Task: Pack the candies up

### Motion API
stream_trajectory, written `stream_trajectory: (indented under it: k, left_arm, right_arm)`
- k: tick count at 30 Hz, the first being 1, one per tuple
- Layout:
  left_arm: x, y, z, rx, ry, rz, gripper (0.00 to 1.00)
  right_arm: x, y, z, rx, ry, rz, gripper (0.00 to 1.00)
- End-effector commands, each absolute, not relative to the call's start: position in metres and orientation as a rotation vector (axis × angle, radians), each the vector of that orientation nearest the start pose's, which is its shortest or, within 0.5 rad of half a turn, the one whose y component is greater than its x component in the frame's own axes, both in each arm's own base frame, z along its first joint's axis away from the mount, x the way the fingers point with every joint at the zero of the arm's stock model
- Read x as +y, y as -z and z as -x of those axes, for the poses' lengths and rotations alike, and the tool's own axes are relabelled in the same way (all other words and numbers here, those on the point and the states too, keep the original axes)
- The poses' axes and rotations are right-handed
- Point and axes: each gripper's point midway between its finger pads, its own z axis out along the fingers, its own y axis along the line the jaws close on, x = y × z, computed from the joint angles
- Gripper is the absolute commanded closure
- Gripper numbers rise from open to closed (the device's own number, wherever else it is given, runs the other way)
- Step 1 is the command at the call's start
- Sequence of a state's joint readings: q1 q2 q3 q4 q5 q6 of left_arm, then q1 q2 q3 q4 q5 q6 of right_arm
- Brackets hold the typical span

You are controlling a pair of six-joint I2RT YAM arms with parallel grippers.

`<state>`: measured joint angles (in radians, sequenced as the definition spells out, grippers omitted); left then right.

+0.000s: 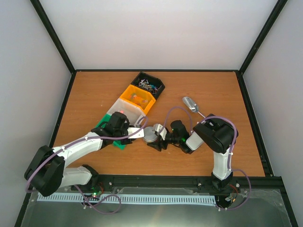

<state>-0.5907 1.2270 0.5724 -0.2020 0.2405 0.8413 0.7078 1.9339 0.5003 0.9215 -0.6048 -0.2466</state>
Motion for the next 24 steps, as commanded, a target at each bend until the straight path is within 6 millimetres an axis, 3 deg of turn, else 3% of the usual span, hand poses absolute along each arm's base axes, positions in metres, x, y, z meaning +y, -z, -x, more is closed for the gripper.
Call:
stream_trajectory:
  k: [1,3,7,14,20,24]
  left_arm:
    - [-0.225,-0.108,-0.240,1.751,0.292,-1.589,0.65]
    - [-0.236,-0.124,-0.236,1.753,0.396,-1.545,0.56]
    - [-0.257,-0.141,-0.230,1.711,0.520,-1.536,0.53]
    - [-0.281,-0.114,-0.219,1.614,0.432,-1.696,0.50]
    - [-0.298,-0.115,-0.222,1.587,0.445,-1.685,0.49]
    - [-0.294,-0.098,-0.227,1.626,0.389,-1.713,0.54]
  right_arm:
    - [0.322,0.003,-0.218,1.775,-0.941,1.327,0.74]
    - [0.321,0.003,-0.218,1.778,-0.942,1.325,0.74]
    - [0.322,0.004,-0.217,1.783,-0.947,1.325,0.74]
    - [0.321,0.004,-0.218,1.784,-0.945,1.324,0.74]
    - [0.322,0.004,-0.218,1.784,-0.949,1.324,0.74]
    - [0.322,0.003,-0.218,1.784,-0.948,1.324,0.74]
